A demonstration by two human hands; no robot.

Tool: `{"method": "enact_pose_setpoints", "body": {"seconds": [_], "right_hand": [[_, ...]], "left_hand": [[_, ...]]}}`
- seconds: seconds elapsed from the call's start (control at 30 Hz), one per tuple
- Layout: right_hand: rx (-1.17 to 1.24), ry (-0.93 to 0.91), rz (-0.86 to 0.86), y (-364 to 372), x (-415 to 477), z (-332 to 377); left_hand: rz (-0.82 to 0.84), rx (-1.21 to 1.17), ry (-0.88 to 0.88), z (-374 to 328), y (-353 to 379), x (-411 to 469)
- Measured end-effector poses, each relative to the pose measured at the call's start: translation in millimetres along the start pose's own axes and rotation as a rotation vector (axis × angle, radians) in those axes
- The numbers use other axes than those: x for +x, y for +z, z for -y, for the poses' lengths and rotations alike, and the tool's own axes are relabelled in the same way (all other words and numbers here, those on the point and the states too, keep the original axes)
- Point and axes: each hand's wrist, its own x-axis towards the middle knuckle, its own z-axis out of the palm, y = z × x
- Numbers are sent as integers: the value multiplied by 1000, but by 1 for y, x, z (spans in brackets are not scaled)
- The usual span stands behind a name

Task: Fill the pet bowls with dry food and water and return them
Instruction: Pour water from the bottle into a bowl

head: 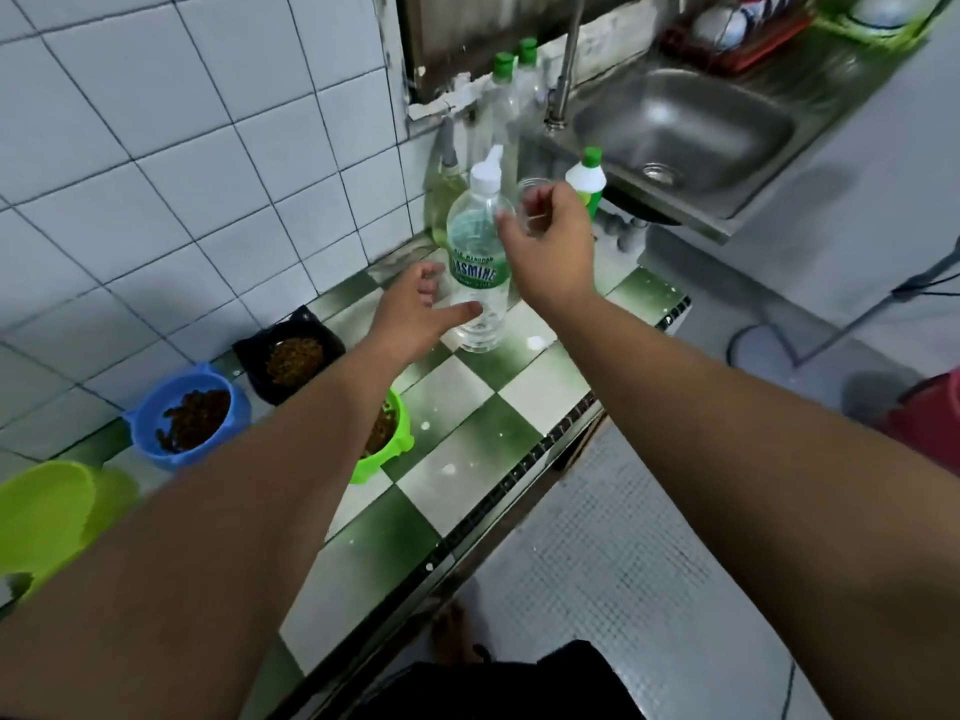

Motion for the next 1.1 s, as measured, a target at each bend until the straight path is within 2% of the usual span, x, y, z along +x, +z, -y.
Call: {"method": "enact_pose_setpoints", "body": {"seconds": [0.1,0.23,0.37,0.53,0.8,1.1], "right_hand": [[-14,40,-16,7,24,3],[56,71,100,24,44,5],[142,85,124,40,54,-2],[157,29,121,38,59,-13],[265,23,358,31,58,-12],[308,35,252,30,51,-14]], "left_hand": [[27,14,-17,-2,4,29],[63,-42,-10,-4,14,53],[109,-109,50,-4,24,71],[61,-187,67,0,33,76],[61,-195,77,11,31,78],[53,-176,74,15,35,78]]}}
